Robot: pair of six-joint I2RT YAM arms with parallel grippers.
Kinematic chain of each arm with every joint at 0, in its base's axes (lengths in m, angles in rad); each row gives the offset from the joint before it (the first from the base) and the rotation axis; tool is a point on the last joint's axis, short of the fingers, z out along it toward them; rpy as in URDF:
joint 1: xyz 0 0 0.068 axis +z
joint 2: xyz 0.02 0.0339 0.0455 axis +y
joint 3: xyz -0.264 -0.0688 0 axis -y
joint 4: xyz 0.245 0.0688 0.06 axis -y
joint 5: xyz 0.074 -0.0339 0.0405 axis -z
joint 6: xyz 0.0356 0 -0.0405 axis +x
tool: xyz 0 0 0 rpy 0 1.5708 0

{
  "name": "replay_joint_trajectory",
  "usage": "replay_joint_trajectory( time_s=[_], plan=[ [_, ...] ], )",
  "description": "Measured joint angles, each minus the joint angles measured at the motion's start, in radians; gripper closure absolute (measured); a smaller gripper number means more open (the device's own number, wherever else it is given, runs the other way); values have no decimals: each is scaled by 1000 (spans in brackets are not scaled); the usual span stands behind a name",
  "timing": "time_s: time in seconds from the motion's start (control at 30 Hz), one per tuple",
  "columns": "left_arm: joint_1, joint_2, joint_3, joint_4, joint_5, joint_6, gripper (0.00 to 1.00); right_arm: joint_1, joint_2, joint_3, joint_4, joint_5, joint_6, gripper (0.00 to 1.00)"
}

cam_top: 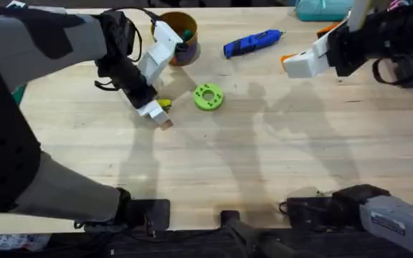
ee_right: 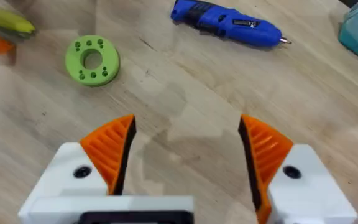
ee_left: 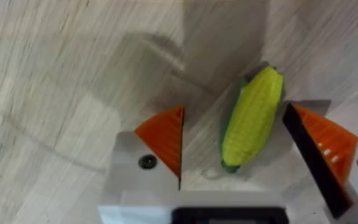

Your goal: Pick up the gripper from the table and insert it into the empty holder that is missing its gripper. Then pick up a screw, insert it into the mounting hole, and use the screwdriver to tighten it. Finally, clean up the table by picking up the vegetable and placing it into the bucket.

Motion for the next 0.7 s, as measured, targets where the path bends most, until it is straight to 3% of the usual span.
replay_joint_trajectory(
  time_s=[0.7],
  plan=[
    [0, 0, 1, -12, 0, -15, 5, 0, 0, 0, -2, 0, 0, 35]
  ],
)
